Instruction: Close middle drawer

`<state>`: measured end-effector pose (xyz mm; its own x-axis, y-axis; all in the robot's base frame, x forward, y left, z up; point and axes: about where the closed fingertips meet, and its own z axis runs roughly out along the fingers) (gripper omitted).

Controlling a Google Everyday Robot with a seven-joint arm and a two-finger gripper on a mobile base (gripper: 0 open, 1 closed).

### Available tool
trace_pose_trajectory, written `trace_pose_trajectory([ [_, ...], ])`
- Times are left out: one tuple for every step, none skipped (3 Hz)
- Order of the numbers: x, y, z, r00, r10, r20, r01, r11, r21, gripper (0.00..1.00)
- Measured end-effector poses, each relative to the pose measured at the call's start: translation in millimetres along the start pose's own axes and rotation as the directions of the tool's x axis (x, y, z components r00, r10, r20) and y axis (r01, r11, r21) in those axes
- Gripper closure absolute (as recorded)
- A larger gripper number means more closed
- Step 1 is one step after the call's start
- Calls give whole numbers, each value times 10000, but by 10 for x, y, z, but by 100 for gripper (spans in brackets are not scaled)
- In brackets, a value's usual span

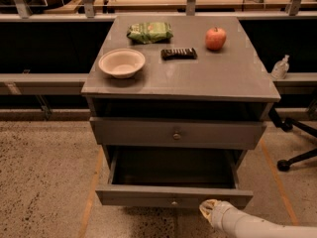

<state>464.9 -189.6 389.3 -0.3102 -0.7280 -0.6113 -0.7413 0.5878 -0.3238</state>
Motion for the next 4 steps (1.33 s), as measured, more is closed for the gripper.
trace_pose_trajectory([
  [-102, -254, 163, 9977, -669, 135, 660, 9961, 587, 100],
  [-94, -248, 153, 9977, -672, 135, 663, 9961, 588, 100],
  [-180, -476, 326, 9922, -1229, 202, 1205, 9881, 952, 100],
  [-167, -468, 312, 9922, -1233, 201, 1209, 9881, 954, 100],
])
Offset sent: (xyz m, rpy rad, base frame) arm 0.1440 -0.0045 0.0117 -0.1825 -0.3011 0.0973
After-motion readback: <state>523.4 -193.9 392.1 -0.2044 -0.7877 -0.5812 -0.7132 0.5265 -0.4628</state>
